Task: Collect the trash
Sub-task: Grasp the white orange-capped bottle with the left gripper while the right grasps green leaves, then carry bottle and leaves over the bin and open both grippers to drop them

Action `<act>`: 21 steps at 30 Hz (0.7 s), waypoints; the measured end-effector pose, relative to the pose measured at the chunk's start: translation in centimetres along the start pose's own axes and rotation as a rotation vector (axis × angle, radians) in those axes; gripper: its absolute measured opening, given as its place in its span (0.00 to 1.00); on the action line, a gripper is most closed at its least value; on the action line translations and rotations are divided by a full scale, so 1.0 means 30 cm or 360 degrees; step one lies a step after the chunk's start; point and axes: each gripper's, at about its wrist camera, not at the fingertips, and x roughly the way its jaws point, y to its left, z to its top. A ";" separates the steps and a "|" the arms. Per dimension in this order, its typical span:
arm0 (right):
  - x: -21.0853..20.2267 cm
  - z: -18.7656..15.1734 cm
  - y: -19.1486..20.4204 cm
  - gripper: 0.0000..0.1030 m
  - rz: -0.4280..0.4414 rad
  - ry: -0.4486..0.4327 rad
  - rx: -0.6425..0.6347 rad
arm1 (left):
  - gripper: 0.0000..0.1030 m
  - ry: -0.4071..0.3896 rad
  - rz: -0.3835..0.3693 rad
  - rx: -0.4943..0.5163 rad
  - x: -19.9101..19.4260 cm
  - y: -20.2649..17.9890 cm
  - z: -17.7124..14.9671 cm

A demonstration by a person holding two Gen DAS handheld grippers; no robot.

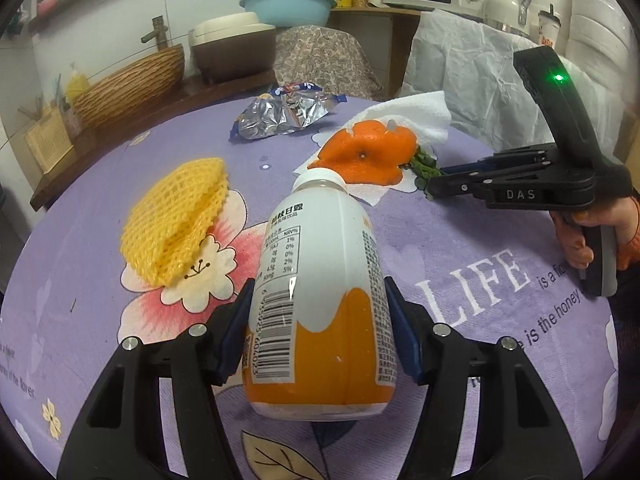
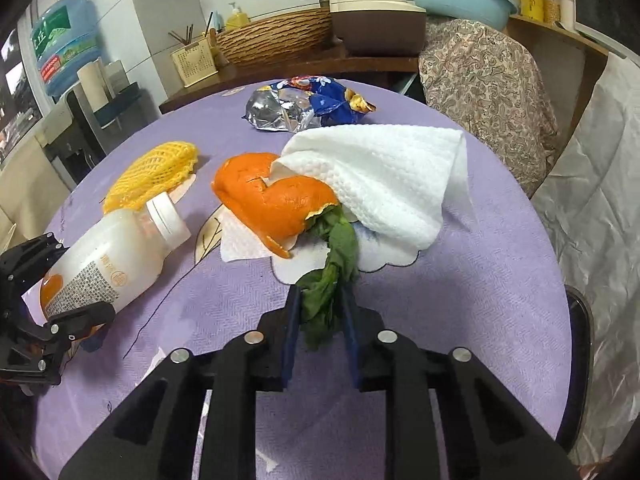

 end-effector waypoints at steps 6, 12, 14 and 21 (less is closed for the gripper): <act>-0.092 -0.068 -0.025 0.15 0.0082 -0.0045 0.0002 | 0.60 -0.0078 -0.0020 -0.0061 -0.048 -0.037 -0.013; -0.210 -0.157 -0.058 0.14 0.0147 -0.0133 -0.0017 | 0.60 -0.0123 -0.0008 -0.0077 -0.076 -0.093 -0.031; -0.242 -0.181 -0.062 0.14 0.0141 -0.0178 -0.0035 | 0.60 -0.0133 0.0022 -0.0070 -0.078 -0.109 -0.036; -0.325 -0.229 -0.086 0.13 0.0143 -0.0295 -0.0047 | 0.60 -0.0242 0.0046 -0.0125 -0.135 -0.141 -0.021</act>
